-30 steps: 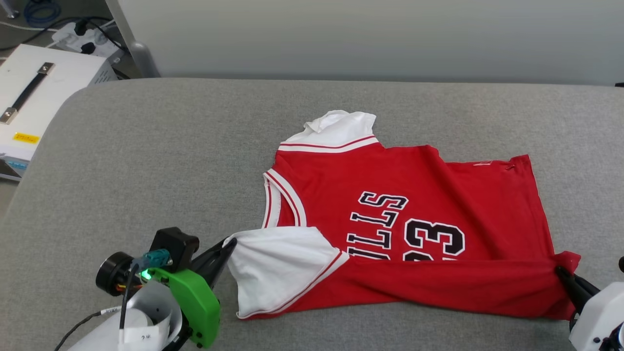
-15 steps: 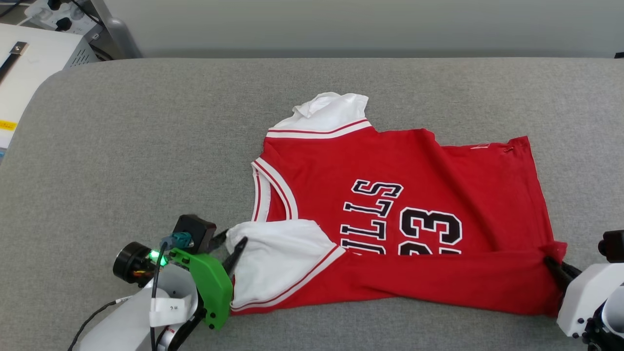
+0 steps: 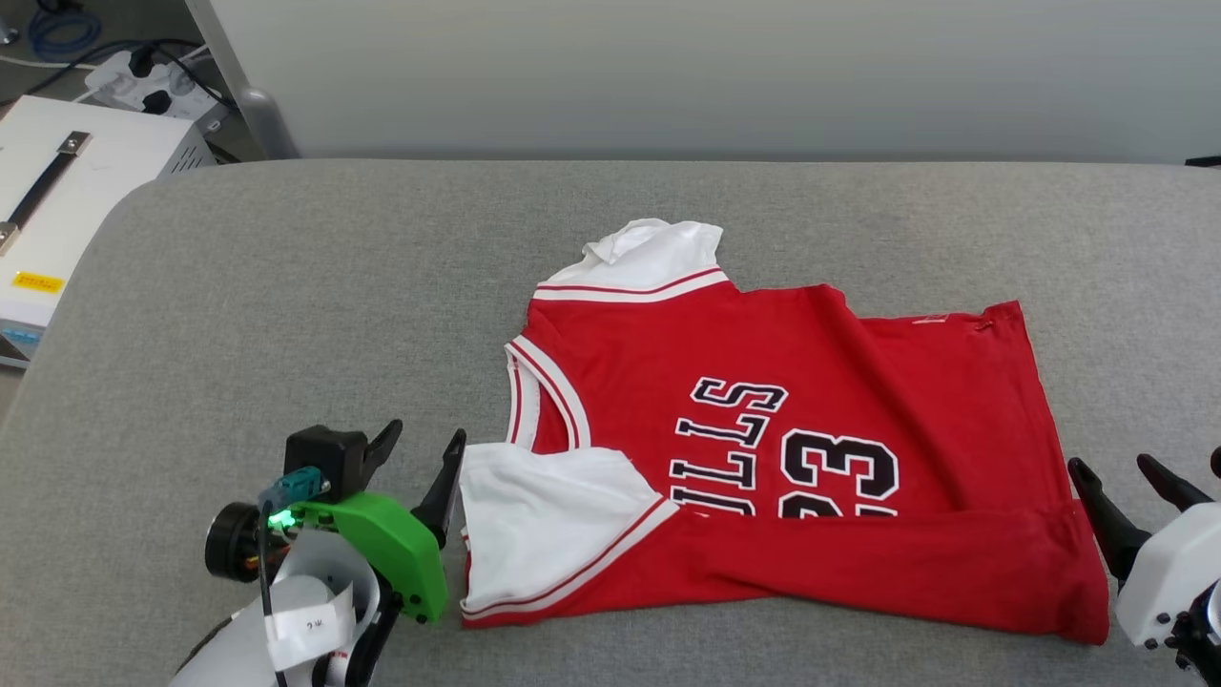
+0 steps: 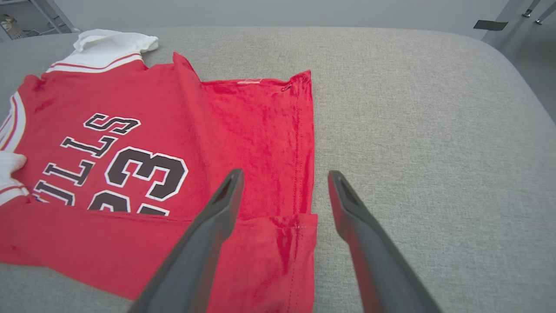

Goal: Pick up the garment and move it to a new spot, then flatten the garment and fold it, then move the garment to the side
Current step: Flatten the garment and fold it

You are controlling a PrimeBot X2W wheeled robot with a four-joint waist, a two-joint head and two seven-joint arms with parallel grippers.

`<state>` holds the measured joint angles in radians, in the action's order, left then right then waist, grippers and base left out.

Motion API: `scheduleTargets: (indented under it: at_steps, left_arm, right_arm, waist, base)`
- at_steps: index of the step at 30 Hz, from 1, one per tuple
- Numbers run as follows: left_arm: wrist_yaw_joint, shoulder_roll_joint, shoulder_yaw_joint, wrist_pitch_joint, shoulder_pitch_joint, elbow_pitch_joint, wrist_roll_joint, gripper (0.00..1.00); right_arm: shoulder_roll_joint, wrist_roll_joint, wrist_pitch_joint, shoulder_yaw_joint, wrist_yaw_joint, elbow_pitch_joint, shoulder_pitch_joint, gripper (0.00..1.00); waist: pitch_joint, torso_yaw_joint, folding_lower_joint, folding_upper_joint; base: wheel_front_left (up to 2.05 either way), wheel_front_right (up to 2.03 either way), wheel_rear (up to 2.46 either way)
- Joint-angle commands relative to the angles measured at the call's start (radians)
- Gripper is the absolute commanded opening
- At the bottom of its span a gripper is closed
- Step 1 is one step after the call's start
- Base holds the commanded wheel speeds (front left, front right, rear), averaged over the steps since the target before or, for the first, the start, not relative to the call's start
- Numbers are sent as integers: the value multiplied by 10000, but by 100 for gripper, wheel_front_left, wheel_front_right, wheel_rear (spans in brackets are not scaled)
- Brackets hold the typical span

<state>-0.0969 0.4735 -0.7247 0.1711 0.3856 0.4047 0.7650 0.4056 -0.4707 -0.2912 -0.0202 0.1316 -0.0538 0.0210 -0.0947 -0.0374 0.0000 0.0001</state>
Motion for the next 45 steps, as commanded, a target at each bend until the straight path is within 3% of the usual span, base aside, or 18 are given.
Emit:
scheduleTargets:
  at_steps: [1, 6, 13, 19, 28, 37, 39, 40, 45]
  left_arm:
    - [-180, -8, 123, 117, -360, -217, 202, 100]
    - [-763, 202, 390, 21, -1335, -1265, 644, 100]
    - [-1355, 889, -73, -1834, -2526, -3096, 1215, 100]
    - [-1687, 1408, -439, -3127, -2727, -3945, 1343, 100]
    - [-2087, 1407, -282, -3197, -2429, -3652, 1228, 100]
    - [-1905, 1164, -495, -3544, -2065, -2630, 1264, 100]
    - [-1795, 1126, -666, -3813, -2051, -2388, 1308, 38]
    - [-1705, 1082, -712, -3870, -2044, -2300, 1356, 0]
    - [-1445, 953, -734, -3714, -2010, -2157, 1432, 0]
  right_arm:
    - [-36, 111, -85, -79, -9, 187, -260, 100]
    - [-327, 499, -959, -444, -9, 831, -885, 100]
    - [-1231, 866, -2504, -1183, -9, 1855, -1619, 100]
    - [-1572, 1097, -2844, -1420, -9, 2382, -1723, 100]
    - [-1665, 1174, -2879, -1392, -9, 2608, -1512, 100]
    - [-1635, 1213, -2794, -1325, -9, 2601, -1300, 100]
    - [-1622, 1220, -2767, -1310, -9, 2582, -1280, 100]
    - [-1613, 1223, -2756, -1306, -9, 2561, -1286, 100]
    - [-1523, 1239, -2762, -1346, -9, 2291, -1469, 100]
  waist:
    - [203, -23, 0, -1]
    - [292, 39, 0, -1]
    - [63, 104, 0, -1]
    - [-193, 220, 0, -1]
    - [-679, 464, 0, -1]
    - [-1126, 675, 0, -1]
    - [-1147, 697, 0, -1]
    - [-1141, 698, 0, -1]
    - [-908, 550, 0, -1]
  base:
    - [0, 0, 0]
    - [0, 0, 0]
    - [0, 0, 0]
    - [0, 0, 0]
    - [0, 0, 0]
    - [0, 0, 0]
    - [0, 0, 0]
    - [0, 0, 0]
    - [0, 0, 0]
